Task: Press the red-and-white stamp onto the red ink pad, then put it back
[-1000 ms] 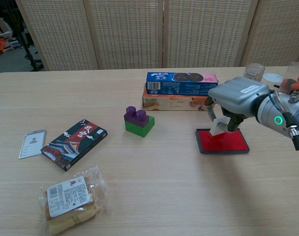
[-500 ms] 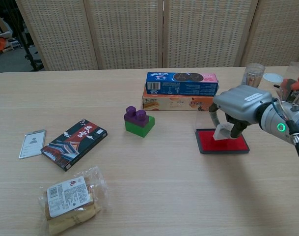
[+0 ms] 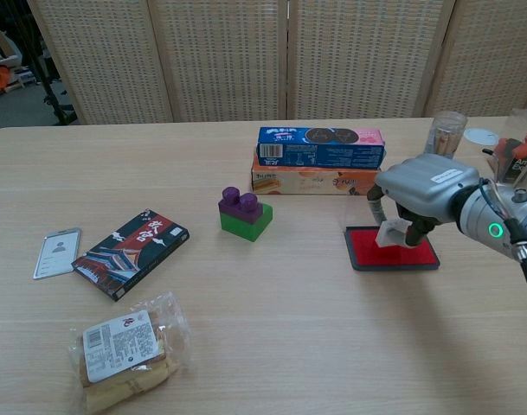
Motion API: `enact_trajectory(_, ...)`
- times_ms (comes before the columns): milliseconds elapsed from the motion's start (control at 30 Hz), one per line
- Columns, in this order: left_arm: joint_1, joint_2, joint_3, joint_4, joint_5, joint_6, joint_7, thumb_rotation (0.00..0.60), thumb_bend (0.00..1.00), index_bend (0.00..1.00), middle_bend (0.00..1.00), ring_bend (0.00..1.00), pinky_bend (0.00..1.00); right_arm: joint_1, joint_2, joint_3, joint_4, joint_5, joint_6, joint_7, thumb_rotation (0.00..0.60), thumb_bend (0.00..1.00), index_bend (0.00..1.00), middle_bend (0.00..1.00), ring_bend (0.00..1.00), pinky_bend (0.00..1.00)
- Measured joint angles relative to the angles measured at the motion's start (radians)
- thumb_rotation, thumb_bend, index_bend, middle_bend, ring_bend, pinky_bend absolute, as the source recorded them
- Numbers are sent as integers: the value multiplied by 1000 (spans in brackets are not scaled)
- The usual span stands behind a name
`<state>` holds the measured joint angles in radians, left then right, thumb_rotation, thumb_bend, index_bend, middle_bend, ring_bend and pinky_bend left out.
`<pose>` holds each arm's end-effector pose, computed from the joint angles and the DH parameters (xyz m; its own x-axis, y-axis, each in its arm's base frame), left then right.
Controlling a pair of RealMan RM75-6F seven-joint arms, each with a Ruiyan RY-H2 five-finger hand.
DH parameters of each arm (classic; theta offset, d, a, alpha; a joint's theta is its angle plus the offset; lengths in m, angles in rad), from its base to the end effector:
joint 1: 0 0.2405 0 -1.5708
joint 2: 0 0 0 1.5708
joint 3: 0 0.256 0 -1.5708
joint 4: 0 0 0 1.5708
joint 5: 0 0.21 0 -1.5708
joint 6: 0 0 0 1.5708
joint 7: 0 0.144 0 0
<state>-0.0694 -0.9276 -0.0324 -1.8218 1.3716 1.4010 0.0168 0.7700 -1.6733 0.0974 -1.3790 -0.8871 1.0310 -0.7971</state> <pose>-0.3067 0.1683 0.1919 0.3727 0.1125 0.9211 0.9144 0.1245 -0.3852 -0.1734 -0.3366 -0.0511 0.7380 -0.2255 0.6360 -0.6719 -0.3331 0.6615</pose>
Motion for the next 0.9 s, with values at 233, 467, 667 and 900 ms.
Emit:
enact_trajectory(233, 0, 3, 0, 2, 2, 0, -5, 600, 0, 0, 0, 0, 0, -2, -3, 1, 2, 4, 2, -7, 600, 569, 557, 1000, 1000, 1000)
enact_trajectory(467, 2, 4, 1, 2, 4, 1, -9, 600, 0, 0, 0, 0, 0, -4, 13, 8, -22, 0, 12, -7, 600, 569, 557, 1000, 1000, 1000)
enact_trajectory(667, 3, 5, 0, 3, 3, 3, -11, 600, 0, 0, 0, 0, 0, -5, 61, 27, -91, -13, 36, -5, 600, 569, 557, 1000, 1000, 1000)
enact_trajectory(900, 3, 2, 2, 3, 6, 5, -4, 600, 0, 0, 0, 0, 0, -15, 163, 47, -198, -34, 76, -1, 600, 569, 557, 1000, 1000, 1000)
